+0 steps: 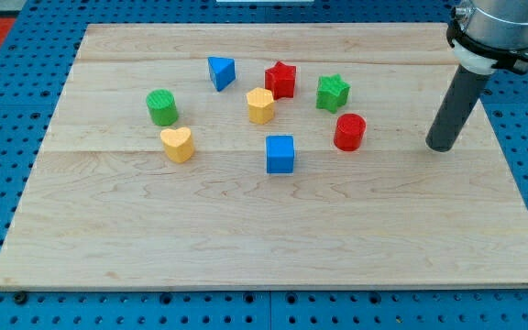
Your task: Push the green star into the blue cube
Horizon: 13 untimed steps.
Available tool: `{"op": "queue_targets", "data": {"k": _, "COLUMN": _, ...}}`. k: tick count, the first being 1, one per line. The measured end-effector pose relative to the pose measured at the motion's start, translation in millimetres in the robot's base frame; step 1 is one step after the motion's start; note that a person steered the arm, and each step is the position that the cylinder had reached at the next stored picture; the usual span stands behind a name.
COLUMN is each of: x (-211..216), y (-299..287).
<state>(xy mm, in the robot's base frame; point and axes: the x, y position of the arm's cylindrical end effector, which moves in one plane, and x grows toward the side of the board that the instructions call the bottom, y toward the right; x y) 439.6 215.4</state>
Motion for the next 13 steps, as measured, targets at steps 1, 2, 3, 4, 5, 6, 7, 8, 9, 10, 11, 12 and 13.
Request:
{"op": "queue_targets", "data": {"k": 1, "x": 0, "y": 0}}
{"op": "queue_targets", "data": {"k": 2, "x": -3, "y": 2}}
{"op": "queue_targets", "data": {"k": 3, "x": -12, "y": 1}}
{"op": "queue_targets", "data": {"k": 4, "x": -12, "y": 1}}
{"op": "queue_targets", "data": {"k": 5, "x": -14, "y": 1}}
{"op": "queue_targets", "data": {"k": 6, "x": -33, "y": 4}}
{"op": "queue_targets", "data": {"k": 7, "x": -96, "y": -16}}
{"op": "queue_targets", "data": {"k": 8, "x": -97, "y": -59}}
{"op": "queue_targets", "data": {"k": 9, "x": -95, "y": -116}}
{"op": "queue_targets", "data": {"k": 10, "x": -124, "y": -128}}
{"op": "queue_targets", "data": {"k": 11, "x": -92, "y": -164}}
{"op": "queue_targets", "data": {"k": 12, "x": -42, "y": -188}}
{"op": "queue_targets", "data": {"k": 13, "x": 8, "y": -218}}
